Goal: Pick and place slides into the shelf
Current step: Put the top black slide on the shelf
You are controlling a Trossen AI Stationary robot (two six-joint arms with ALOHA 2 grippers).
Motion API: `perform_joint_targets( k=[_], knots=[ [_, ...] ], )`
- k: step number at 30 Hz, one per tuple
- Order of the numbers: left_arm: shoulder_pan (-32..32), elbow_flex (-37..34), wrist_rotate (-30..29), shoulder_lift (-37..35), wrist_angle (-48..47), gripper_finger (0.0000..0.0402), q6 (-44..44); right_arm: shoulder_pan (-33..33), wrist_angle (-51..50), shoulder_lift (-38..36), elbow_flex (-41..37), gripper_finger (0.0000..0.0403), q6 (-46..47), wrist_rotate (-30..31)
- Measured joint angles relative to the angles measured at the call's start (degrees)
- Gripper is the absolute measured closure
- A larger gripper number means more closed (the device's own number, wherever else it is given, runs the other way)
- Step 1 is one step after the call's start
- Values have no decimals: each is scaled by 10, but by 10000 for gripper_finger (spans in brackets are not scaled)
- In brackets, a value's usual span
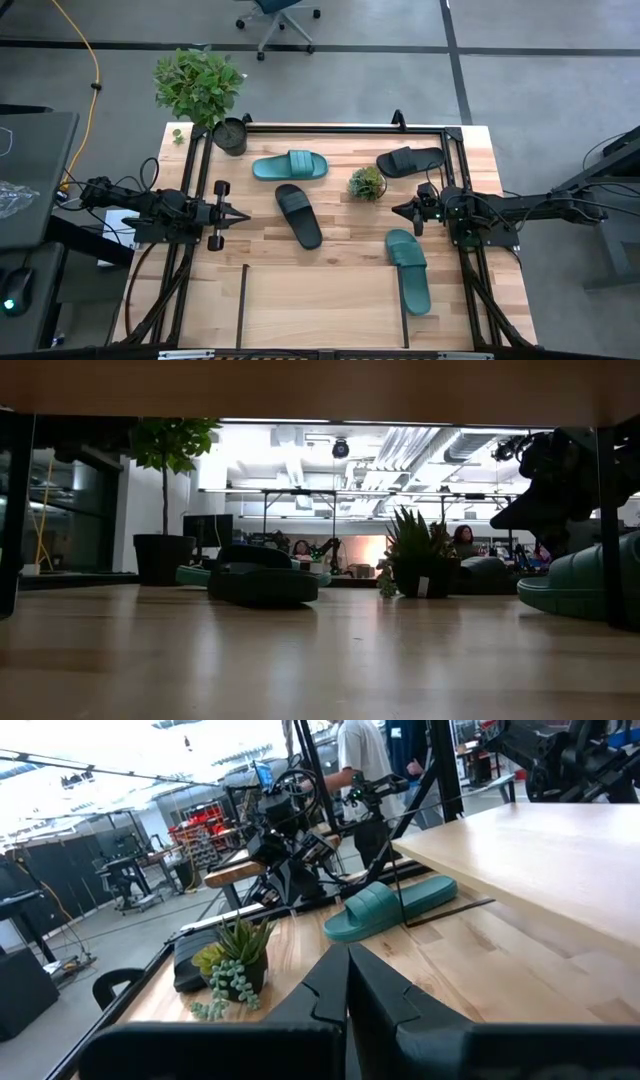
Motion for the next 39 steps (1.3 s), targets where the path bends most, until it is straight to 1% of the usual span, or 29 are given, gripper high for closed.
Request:
perform_joint_targets(
  k=[10,12,16,22,28,30,32,34,36,39],
  knots=[
    [0,0,0,0,1,401,0,0,0,0,0,402,0,0],
    [0,0,0,0,0,401,-12,0,0,0,0,402,0,0],
    [0,0,0,0,0,401,-60,0,0,0,0,402,0,0],
    [0,0,0,0,0,401,-186,0,0,0,0,402,0,0],
    [0,0,0,0,0,401,-267,0,0,0,0,402,2,0],
    [0,0,0,0,1,401,-282,0,0,0,0,402,36,0],
    [0,0,-1,0,1,401,-286,0,5,0,0,402,119,0],
    [0,0,-18,0,1,401,-286,0,7,0,1,402,218,2],
    [0,0,-33,0,1,401,-286,0,11,0,3,402,299,25],
    [0,0,-49,0,1,401,-286,0,29,0,7,402,392,60]
  ],
)
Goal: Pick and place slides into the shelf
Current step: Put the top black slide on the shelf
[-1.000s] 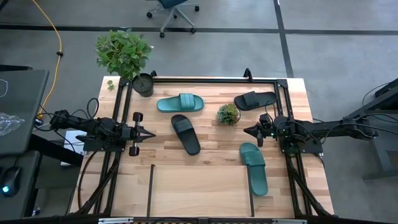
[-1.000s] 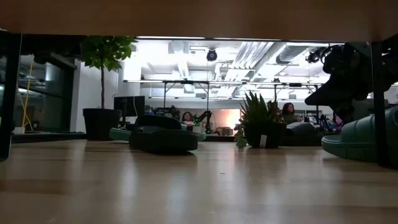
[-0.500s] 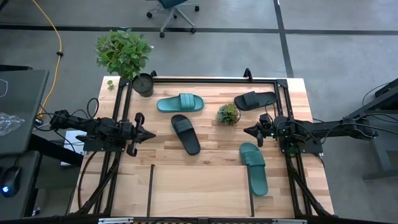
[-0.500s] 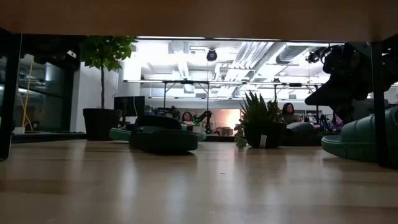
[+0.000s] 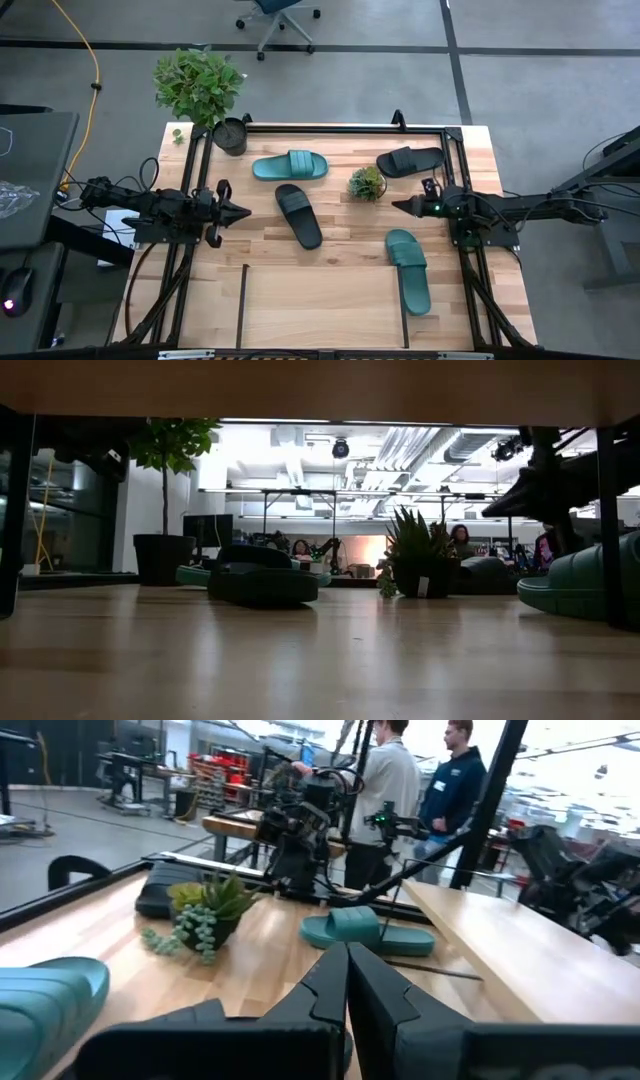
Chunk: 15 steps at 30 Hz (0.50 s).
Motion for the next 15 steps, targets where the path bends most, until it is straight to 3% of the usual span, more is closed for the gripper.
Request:
perform_joint_targets(
  k=[8,15],
  knots=[
    [0,0,-26,0,1,401,0,0,14,1,1,402,120,116],
    [0,0,-27,0,2,401,0,0,149,0,2,402,53,162]
  ],
)
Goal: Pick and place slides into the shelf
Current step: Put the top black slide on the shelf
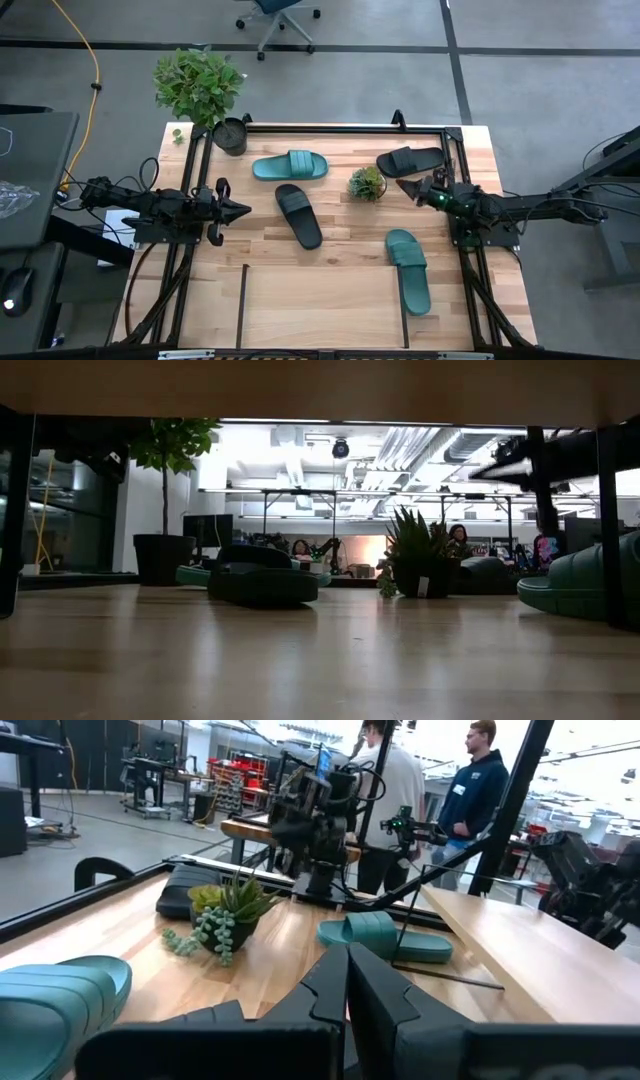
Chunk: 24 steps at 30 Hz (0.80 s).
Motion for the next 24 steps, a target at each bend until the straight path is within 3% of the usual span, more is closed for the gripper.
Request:
perform_joint_targets(
  k=[6,9,13,18,21,24],
  knots=[
    [0,0,0,0,0,401,0,0,103,0,2,402,-82,48],
    [0,0,0,0,0,401,0,-12,78,0,23,402,-106,66],
    [0,0,0,0,0,401,0,-51,-48,1,87,402,-131,50],
    [0,0,-7,0,0,401,0,-134,-310,1,193,402,-176,-1],
    [0,0,-14,0,0,401,0,-199,-413,1,238,402,-217,-58],
    [0,0,-14,0,0,401,0,-268,-446,1,257,402,-259,-137]
  ],
)
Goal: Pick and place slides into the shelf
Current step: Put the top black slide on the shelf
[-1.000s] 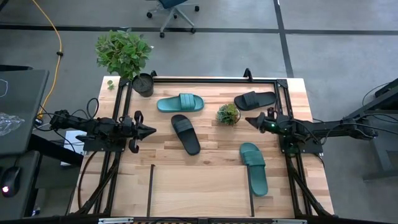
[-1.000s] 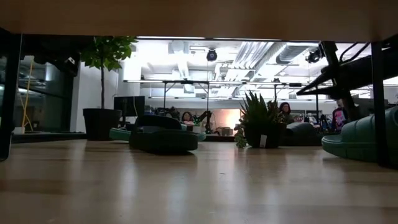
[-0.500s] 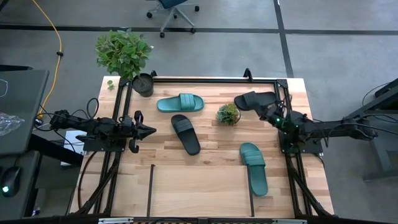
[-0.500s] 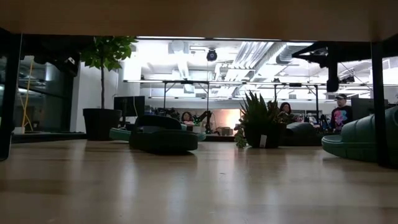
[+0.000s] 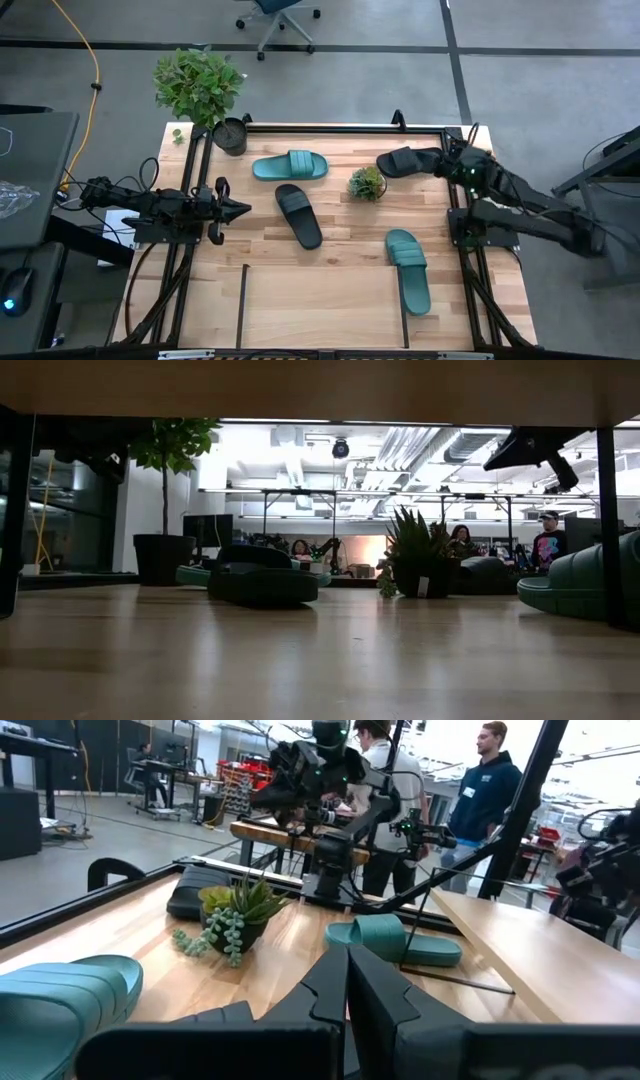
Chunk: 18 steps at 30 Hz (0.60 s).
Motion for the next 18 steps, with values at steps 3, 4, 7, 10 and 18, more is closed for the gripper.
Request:
perform_joint_targets(
  k=[3,4,7,10,18],
  knots=[
    [0,0,0,0,0,401,-2,-71,-1,1,-2,402,-16,-82],
    [0,0,0,0,0,401,-2,-93,0,3,-5,402,-18,-109],
    [0,0,0,0,0,401,-2,-158,-1,21,-9,395,-34,-181],
    [0,0,-1,0,0,401,-2,-218,0,49,-9,376,-54,-244],
    [0,0,-1,0,0,401,-2,-347,6,176,-9,306,-114,-374]
  ],
)
